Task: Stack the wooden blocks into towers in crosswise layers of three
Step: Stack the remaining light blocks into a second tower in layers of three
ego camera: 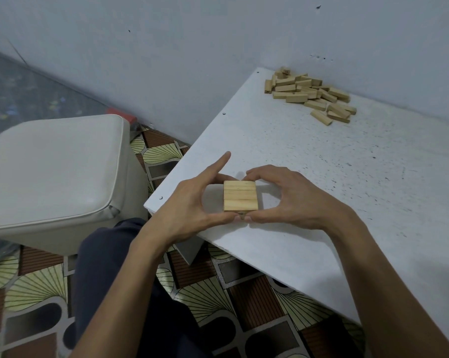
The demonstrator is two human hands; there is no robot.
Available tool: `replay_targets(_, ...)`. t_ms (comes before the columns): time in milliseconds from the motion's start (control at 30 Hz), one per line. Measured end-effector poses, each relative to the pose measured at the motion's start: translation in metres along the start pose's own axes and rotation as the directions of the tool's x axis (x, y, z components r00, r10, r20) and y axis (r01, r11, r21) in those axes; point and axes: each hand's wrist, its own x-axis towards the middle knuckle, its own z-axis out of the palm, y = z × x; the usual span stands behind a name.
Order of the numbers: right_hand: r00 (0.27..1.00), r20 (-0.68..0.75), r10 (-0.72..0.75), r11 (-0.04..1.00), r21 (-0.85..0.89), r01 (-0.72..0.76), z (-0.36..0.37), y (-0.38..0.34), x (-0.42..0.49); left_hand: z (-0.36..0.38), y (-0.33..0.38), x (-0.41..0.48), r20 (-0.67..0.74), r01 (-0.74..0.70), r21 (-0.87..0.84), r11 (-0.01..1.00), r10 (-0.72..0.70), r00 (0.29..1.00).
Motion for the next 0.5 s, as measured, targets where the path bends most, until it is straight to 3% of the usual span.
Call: replay_targets(500,1.000,-0.005,0.018,1.000,-0.005,-0.018,0.0021,0.0002,-0.0030,-0.0008,-0.0010,-0.0003,0.004,-0.007,-0.005,1.000,0.007,1.000)
